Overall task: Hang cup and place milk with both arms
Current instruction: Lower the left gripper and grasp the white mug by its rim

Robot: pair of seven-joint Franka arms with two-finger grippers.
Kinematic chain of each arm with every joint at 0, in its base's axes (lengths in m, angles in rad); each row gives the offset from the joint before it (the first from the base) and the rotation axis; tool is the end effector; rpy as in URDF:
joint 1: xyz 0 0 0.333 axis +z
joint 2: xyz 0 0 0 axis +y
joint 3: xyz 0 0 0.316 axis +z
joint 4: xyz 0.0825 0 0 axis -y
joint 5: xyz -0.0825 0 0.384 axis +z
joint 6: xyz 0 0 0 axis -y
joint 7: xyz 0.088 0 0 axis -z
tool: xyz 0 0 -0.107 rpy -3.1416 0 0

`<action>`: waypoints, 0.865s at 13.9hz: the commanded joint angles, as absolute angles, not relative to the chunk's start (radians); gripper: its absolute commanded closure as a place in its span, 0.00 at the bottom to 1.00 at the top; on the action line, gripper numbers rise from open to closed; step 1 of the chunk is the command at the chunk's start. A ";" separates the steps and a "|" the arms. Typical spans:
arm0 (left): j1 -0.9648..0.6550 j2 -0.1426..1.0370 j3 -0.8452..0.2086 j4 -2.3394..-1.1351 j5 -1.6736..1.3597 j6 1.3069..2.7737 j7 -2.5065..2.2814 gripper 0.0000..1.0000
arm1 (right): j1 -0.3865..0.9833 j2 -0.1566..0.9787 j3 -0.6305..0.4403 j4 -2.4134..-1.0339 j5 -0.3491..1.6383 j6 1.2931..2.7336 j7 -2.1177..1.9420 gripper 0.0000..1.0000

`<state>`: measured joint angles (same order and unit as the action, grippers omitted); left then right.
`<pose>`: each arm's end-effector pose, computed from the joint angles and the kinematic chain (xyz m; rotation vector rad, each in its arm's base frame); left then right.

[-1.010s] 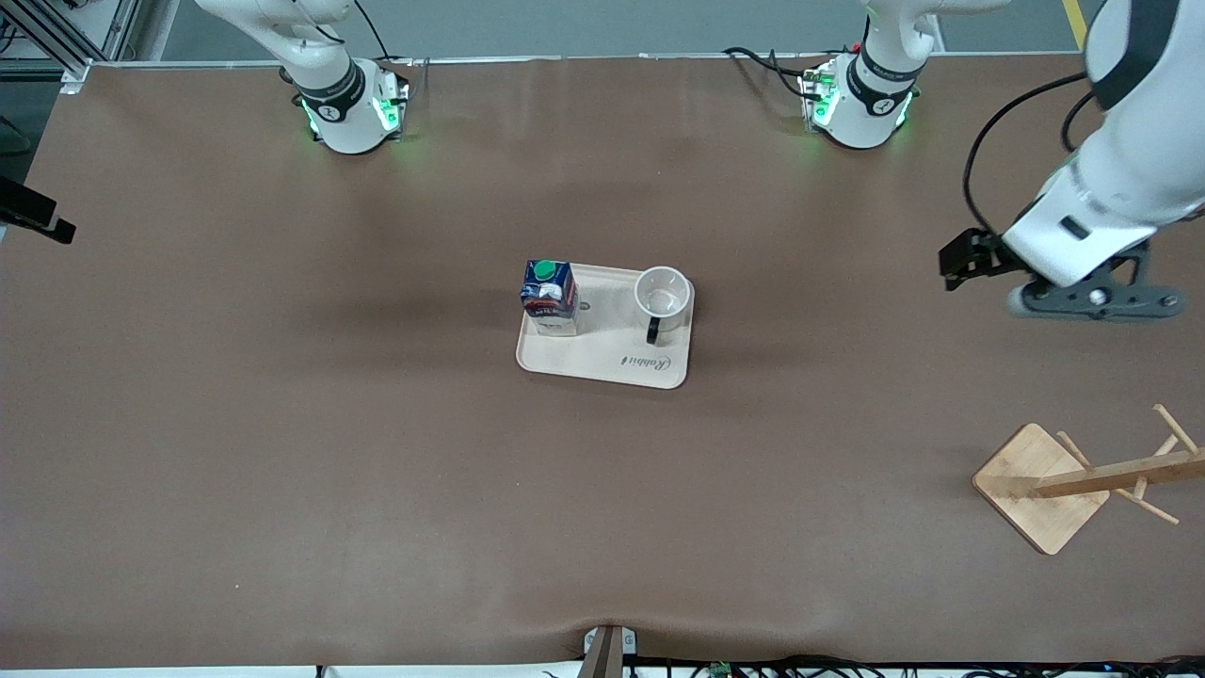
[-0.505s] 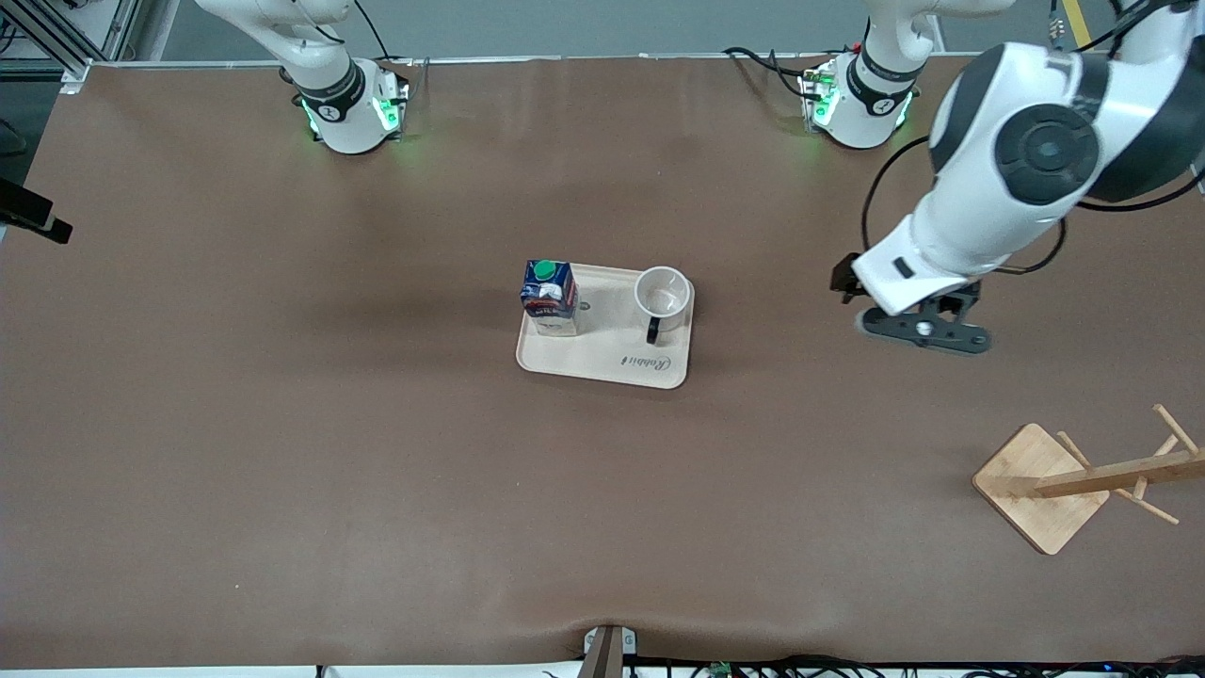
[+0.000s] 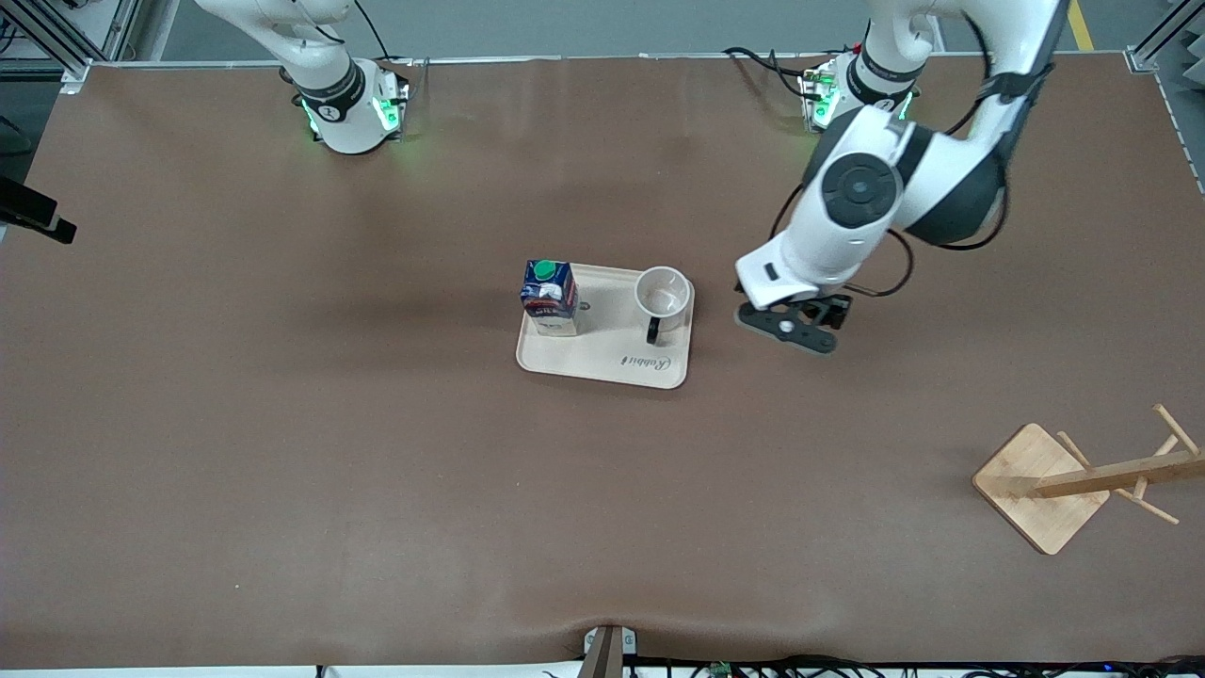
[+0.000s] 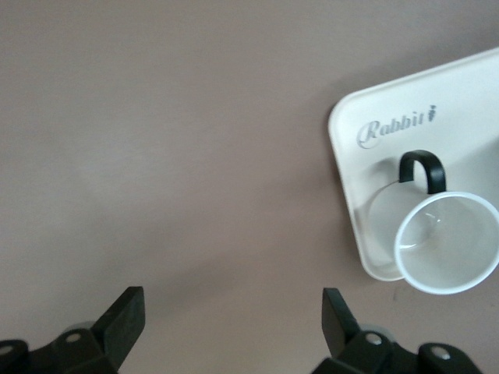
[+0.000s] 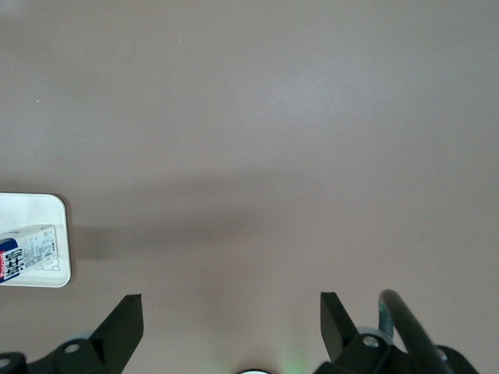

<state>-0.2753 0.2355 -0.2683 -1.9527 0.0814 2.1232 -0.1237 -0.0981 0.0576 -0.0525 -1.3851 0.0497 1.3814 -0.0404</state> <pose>0.5146 -0.3000 0.3582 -3.0350 0.7094 0.0786 0.5469 -0.0758 0.6626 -3.0846 0.1580 0.0874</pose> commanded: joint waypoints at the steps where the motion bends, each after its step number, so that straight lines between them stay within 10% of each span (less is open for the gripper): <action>1: -0.327 0.282 -0.267 -1.962 0.072 2.183 -0.136 0.00 | -0.110 0.057 -0.043 -1.397 0.061 1.388 -0.038 0.00; 3: -0.347 0.343 -0.276 -1.962 0.063 2.255 -0.140 0.16 | -0.113 0.066 -0.041 -1.393 0.063 1.399 -0.038 0.00; 9: -0.442 0.455 -0.285 -1.910 0.055 2.310 -0.302 0.19 | -0.089 0.107 -0.041 -1.394 0.064 1.417 -0.037 0.00; 12: -0.462 0.501 -0.285 -1.894 0.064 2.321 -0.310 0.53 | -0.080 0.190 -0.041 -1.397 0.066 1.407 -0.026 0.00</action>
<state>-0.4563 0.4615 -0.2877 -1.9257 0.0710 2.3156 -0.3045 -0.0842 0.1384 -0.0415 -1.4066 0.0551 1.4073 -0.0403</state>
